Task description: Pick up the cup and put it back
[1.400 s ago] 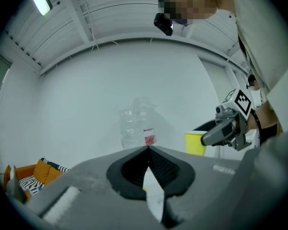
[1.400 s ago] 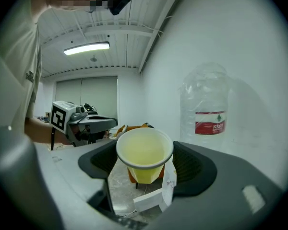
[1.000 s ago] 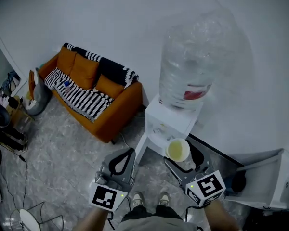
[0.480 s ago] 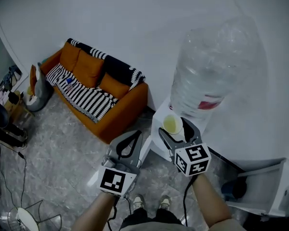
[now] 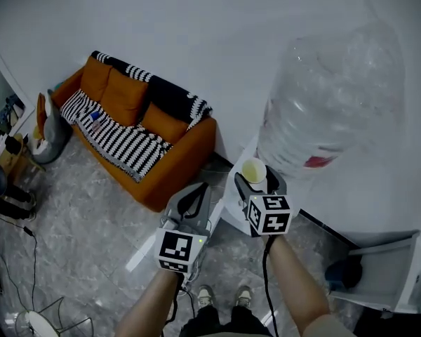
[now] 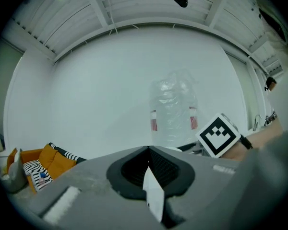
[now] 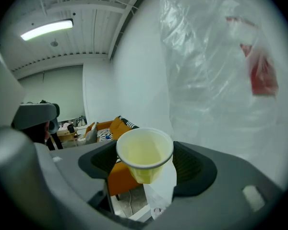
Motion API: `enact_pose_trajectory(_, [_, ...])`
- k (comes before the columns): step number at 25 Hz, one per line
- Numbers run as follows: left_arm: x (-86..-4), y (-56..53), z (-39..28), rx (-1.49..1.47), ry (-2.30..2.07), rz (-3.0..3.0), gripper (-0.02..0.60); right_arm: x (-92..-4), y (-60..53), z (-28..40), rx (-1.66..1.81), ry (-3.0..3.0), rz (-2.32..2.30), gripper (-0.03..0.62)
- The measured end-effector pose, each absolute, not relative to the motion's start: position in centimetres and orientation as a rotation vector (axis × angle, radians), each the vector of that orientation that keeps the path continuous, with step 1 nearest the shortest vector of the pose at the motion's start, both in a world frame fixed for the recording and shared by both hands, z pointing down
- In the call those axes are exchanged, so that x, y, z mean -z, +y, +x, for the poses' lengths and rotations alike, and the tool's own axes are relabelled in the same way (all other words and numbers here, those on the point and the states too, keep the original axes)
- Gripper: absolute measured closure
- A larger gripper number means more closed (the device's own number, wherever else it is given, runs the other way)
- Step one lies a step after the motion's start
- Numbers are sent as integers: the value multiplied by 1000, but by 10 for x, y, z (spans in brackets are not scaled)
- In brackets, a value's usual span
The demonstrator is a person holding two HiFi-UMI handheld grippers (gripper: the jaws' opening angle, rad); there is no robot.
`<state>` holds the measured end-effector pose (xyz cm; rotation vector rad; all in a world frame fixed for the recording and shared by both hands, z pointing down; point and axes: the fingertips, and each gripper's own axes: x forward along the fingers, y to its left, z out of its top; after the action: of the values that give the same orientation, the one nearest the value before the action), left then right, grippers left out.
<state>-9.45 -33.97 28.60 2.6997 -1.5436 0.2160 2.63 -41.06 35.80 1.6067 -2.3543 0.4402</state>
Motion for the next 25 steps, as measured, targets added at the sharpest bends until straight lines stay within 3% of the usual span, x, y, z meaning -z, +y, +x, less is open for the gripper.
enact_pose_trajectory(19, [-373, -358, -100, -270, -1405, 2591, 580, -455, -465, 37, -377, -2133, 1839, 223])
enact_pose_trajectory(25, [-381, -350, -100, -294, -1377, 2555, 580, -452, -457, 37, -418, -2187, 1809, 171])
